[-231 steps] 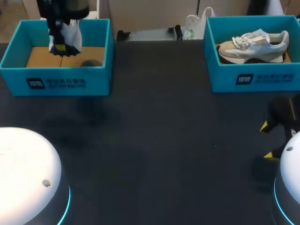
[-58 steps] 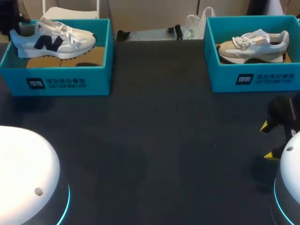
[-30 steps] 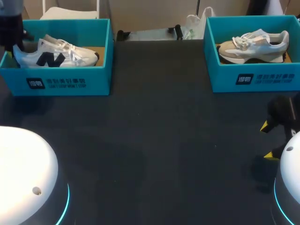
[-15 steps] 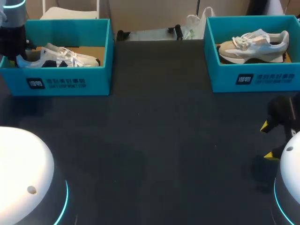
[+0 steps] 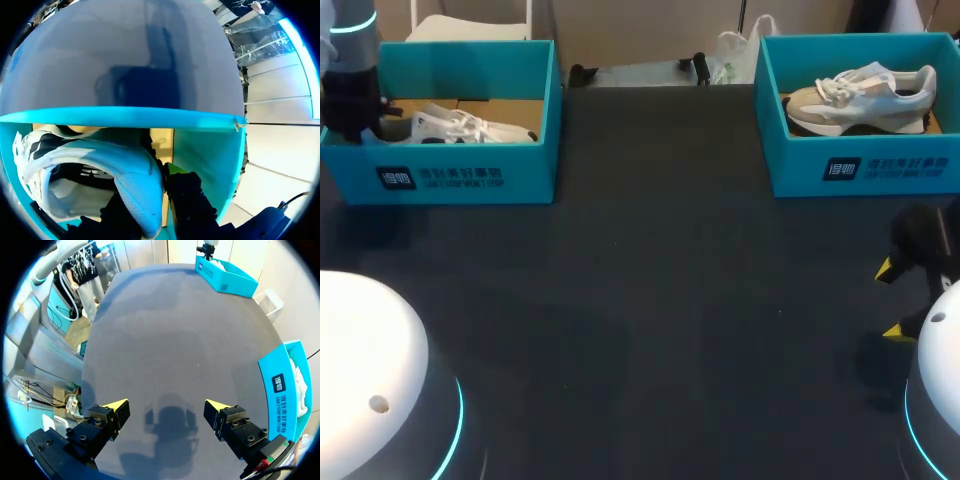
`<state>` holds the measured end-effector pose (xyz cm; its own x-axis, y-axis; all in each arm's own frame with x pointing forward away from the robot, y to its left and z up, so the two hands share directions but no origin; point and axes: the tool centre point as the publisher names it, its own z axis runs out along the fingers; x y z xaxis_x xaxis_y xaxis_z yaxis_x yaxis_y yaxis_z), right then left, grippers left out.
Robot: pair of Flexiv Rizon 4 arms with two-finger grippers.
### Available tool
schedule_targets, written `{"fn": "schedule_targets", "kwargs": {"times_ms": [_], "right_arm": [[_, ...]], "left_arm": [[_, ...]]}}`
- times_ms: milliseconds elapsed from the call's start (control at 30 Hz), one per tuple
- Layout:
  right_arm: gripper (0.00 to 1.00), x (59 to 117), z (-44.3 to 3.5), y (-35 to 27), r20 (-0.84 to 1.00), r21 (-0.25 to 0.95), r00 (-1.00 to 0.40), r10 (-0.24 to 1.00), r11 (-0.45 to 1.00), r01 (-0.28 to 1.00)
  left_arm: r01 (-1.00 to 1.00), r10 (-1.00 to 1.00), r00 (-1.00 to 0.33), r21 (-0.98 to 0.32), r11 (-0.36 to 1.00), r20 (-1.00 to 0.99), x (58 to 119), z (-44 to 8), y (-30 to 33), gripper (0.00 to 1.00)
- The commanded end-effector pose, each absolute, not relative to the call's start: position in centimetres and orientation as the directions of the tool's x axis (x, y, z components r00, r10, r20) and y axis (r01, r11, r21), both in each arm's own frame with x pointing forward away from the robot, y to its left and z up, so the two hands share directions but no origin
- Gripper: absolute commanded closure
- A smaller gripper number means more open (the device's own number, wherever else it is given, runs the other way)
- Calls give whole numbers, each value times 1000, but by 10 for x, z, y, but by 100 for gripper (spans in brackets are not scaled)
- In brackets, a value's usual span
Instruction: Take the shoe out of the shoebox, open the shoe tongue, remove and reinsert the insole, then place the shoe into the shoebox
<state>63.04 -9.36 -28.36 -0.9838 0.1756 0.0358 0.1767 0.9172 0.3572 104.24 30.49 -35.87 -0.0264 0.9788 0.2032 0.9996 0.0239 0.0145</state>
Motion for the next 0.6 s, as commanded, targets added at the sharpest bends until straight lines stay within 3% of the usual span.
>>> {"fn": "schedule_targets", "kwargs": {"times_ms": [33,267,600], "right_arm": [[0,629,-284,-93,34,355,-984,176,918,177],[0,629,-284,-93,34,355,-984,176,918,177],[0,629,-284,-93,34,355,-984,176,918,177]], "left_arm": [[999,973,-42,28,37,225,1043,-365,299,100],[993,961,-112,54,102,253,1054,-372,296,100],[997,963,-74,42,66,258,1057,-381,294,100]]}}
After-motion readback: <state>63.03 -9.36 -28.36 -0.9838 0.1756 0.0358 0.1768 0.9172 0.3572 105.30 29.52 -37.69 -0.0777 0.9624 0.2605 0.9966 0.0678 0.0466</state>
